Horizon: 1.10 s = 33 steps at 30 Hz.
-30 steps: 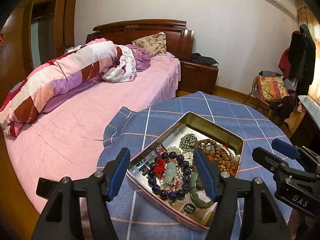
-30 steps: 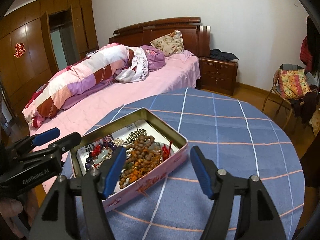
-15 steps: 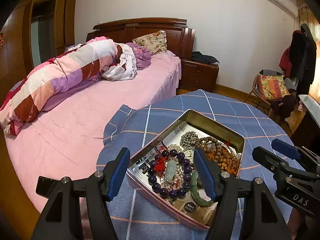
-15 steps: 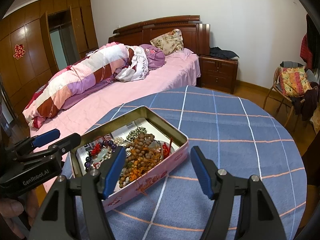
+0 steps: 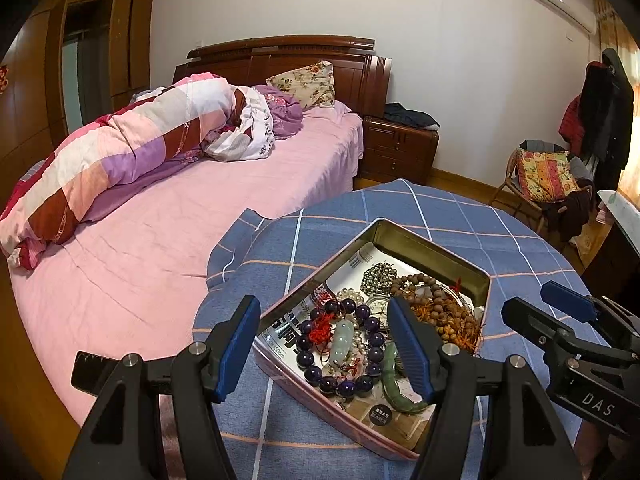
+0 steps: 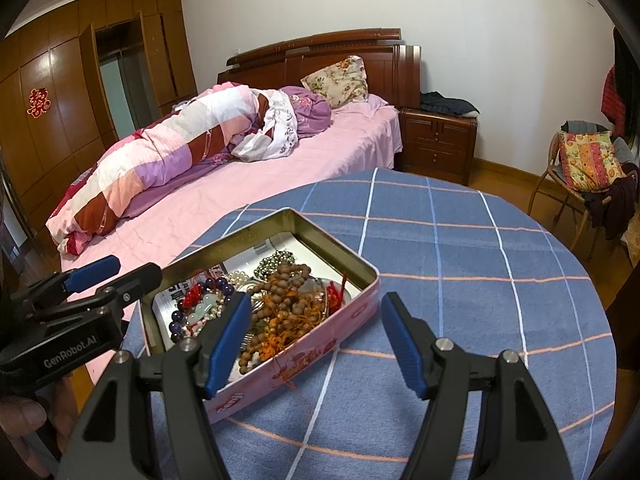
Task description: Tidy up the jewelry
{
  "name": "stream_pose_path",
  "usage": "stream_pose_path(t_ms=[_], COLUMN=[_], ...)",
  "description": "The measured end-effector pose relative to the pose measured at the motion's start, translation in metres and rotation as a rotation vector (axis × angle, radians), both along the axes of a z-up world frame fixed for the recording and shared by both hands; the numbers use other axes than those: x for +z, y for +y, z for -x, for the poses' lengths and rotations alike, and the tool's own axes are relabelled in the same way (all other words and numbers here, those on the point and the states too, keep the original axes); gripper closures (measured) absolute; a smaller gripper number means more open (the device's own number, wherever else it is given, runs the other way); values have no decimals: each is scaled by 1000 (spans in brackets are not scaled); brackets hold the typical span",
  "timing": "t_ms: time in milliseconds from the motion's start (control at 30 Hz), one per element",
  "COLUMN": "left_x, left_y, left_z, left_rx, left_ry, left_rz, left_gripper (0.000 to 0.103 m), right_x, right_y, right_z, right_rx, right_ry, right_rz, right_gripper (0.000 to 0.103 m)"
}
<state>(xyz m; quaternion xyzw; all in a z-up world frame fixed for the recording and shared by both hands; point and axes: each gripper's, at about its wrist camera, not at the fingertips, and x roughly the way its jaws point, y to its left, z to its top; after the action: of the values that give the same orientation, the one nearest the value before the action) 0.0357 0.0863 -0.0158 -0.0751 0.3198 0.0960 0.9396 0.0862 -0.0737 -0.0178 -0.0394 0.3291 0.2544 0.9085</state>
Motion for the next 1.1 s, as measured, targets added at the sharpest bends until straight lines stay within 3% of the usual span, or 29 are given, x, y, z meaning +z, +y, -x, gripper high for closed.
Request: stream_pose_path(t_ms=[1100], left_x=[-1], left_y=[1], left_z=[0], left_rx=[-2], left_ry=[9], left_rz=[10], left_gripper=[37], right_x=[-2], right_y=[1], right_z=[1], right_rx=[0], right_ry=[3], right_rz=[0], right_gripper=[32])
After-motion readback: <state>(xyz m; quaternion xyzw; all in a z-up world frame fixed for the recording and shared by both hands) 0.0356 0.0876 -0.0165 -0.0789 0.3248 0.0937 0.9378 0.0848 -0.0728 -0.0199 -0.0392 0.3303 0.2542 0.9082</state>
